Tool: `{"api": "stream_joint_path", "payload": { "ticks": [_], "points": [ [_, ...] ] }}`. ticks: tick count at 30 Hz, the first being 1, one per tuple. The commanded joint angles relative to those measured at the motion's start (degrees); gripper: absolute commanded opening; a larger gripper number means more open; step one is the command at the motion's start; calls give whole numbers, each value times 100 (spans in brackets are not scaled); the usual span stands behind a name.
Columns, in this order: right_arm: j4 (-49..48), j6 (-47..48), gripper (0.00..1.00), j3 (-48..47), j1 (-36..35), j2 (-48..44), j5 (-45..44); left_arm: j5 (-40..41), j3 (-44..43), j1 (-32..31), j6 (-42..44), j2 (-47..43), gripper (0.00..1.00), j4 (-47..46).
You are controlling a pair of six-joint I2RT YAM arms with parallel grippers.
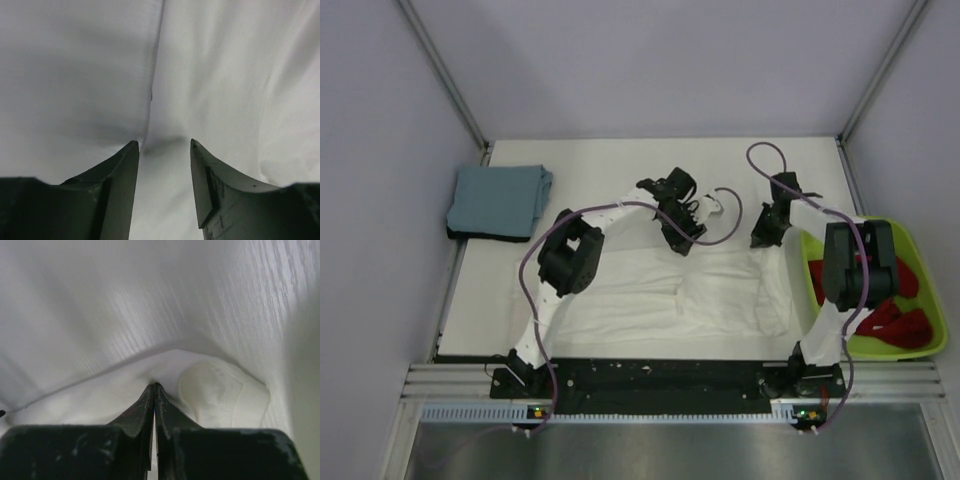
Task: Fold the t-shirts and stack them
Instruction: Rotate the tshirt 90 degrees
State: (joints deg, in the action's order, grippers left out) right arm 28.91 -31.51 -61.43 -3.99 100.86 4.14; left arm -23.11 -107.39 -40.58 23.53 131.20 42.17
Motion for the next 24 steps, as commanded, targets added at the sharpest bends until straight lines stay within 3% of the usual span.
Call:
{"api": "stream_joint_path", "payload": {
  "ticks": [1, 7, 11, 15, 18, 20, 23, 24],
  "points": [
    [-96, 215, 0, -921, 38, 863, -387, 307, -36, 295, 406, -928, 53, 159],
    [273, 75, 0, -3625, 39, 2646, 24, 807, 411, 1120, 696, -1947, 55, 519],
    [475, -48, 0, -5699, 65, 3956, 1174, 967, 1096, 2060, 732, -2623, 49, 1002],
    [450, 56, 1, -6802, 82, 3916, 1712, 1361, 2334, 2878, 898, -3204, 38, 1056],
    [449, 495, 12, -6804, 91, 3381, 1800, 1494, 3090, 3169, 987, -3547, 32, 916],
    [432, 811, 15, -6245, 91, 2802, 1722, 1520, 3477, 3257, 1031, -3689, 28, 863],
    [502, 883, 14, -4927, 74, 1722, 1197, 1801, 3997, 3258, 1031, -3786, 25, 600],
    [537, 857, 9, -4392, 74, 1439, 1029, 1897, 4155, 3258, 1031, -3751, 24, 495]
  ]
}}
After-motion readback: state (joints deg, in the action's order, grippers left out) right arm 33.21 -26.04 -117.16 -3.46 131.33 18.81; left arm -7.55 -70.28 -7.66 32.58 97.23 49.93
